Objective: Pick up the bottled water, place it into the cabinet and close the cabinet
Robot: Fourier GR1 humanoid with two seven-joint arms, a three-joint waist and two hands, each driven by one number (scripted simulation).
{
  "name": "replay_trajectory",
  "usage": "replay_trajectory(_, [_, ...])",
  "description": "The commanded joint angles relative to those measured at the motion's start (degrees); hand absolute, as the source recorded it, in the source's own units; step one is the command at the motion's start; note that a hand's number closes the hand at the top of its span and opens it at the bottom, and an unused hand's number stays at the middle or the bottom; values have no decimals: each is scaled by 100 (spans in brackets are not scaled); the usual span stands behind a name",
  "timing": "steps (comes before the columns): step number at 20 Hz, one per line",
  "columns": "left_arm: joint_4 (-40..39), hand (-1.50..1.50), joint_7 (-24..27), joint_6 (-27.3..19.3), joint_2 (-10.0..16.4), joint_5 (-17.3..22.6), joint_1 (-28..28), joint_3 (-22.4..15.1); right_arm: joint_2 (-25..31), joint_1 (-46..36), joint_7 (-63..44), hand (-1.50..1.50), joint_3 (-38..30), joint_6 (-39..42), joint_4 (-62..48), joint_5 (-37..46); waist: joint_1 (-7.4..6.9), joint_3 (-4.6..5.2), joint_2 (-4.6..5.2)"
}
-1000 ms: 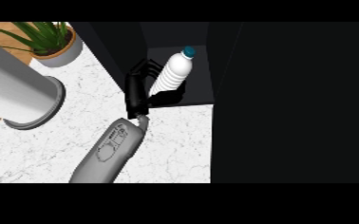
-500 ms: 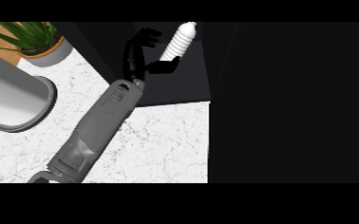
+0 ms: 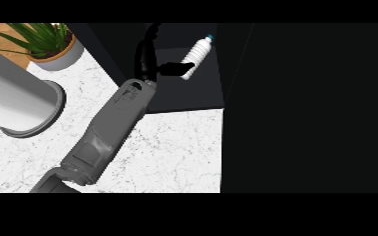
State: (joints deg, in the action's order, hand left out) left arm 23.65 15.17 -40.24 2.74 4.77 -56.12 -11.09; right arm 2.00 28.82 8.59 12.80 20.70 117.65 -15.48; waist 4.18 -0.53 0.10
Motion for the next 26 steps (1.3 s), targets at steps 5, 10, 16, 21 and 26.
replay_trajectory(5, [-653, -150, 793, 228, 256, 195, -261, 582, 31, 268, 159, -150, 63, 24, 175, 74, 6, 63, 130])
replay_trajectory(10, [-469, -150, 1444, 982, 181, 567, -258, 994, 205, 213, 3, -150, -189, 84, 253, -178, -104, 61, 94])
replay_trajectory(16, [-161, -150, 2309, 2097, 62, 959, 96, 1326, 150, 224, 15, -150, -152, -22, 215, -75, -252, 58, 50])
replay_trajectory(21, [260, -150, 2120, 2264, -54, 1029, 117, 1237, 229, 334, -84, -150, -195, -66, 384, -88, -375, 54, -16])
replay_trajectory(26, [673, -150, 2246, 2609, 2, 1298, 566, 1067, -86, 372, 93, -150, 262, -298, 267, 425, -467, 56, -47])
